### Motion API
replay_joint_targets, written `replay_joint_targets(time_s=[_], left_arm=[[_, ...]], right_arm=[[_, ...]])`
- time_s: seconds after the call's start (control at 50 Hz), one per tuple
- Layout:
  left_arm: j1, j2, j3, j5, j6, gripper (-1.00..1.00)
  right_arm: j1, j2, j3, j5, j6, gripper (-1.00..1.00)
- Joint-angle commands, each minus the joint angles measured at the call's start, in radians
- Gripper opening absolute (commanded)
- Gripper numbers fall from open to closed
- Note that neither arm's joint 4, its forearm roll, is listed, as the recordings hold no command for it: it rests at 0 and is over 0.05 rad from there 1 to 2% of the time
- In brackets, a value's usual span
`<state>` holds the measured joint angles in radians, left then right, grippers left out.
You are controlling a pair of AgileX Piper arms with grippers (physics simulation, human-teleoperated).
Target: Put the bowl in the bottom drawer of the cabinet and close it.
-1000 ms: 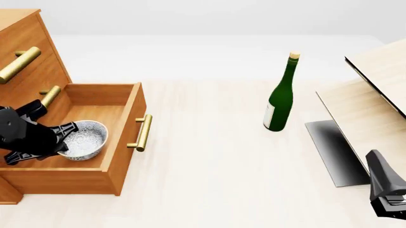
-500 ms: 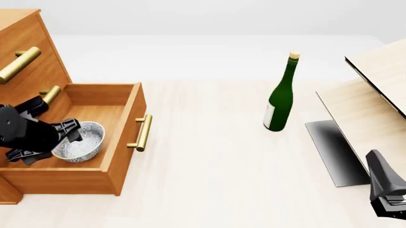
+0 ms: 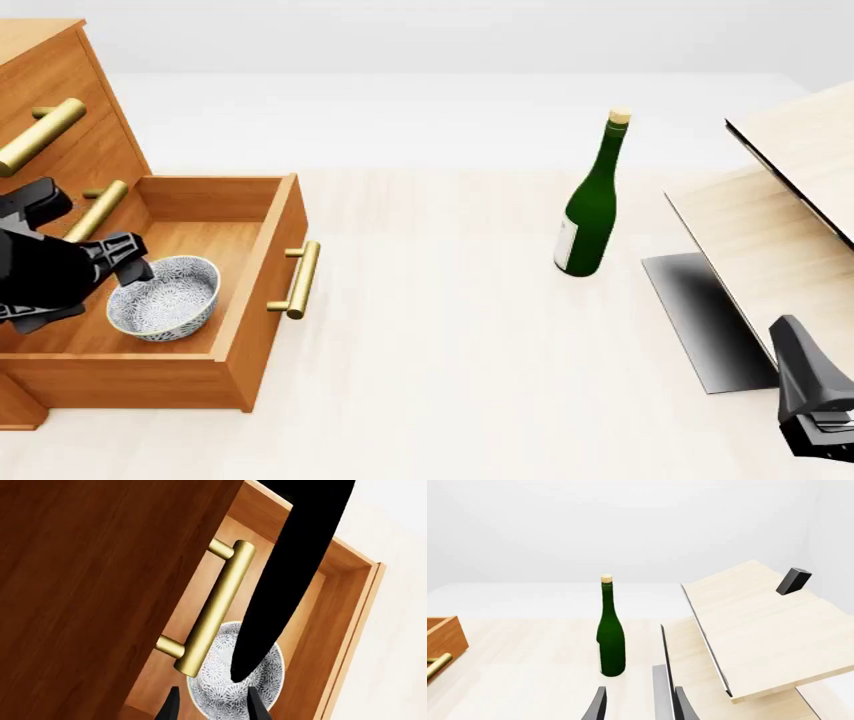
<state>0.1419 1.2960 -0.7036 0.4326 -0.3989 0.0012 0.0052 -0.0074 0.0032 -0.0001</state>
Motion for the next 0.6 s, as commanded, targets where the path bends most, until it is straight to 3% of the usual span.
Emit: replay_joint_targets(time_s=[0.02, 0.34, 0.48, 0.6], left_arm=[[-0.029, -0.113, 0.062, 0.047, -0.015, 1.00], [-0.118, -0.225, 0.026, 0.123, 0.048, 1.00], [-0.219, -0.291, 0.027, 0.156, 0.048, 1.00], [-0.252, -0.340, 0.002, 0.193, 0.131, 1.00]], right_arm=[[0.000, 0.000, 0.000, 0.000, 0.000, 1.00], [0.000, 0.000, 0.000, 0.000, 0.000, 1.00], [0.000, 0.000, 0.000, 0.000, 0.000, 1.00], [0.000, 0.000, 0.000, 0.000, 0.000, 1.00]])
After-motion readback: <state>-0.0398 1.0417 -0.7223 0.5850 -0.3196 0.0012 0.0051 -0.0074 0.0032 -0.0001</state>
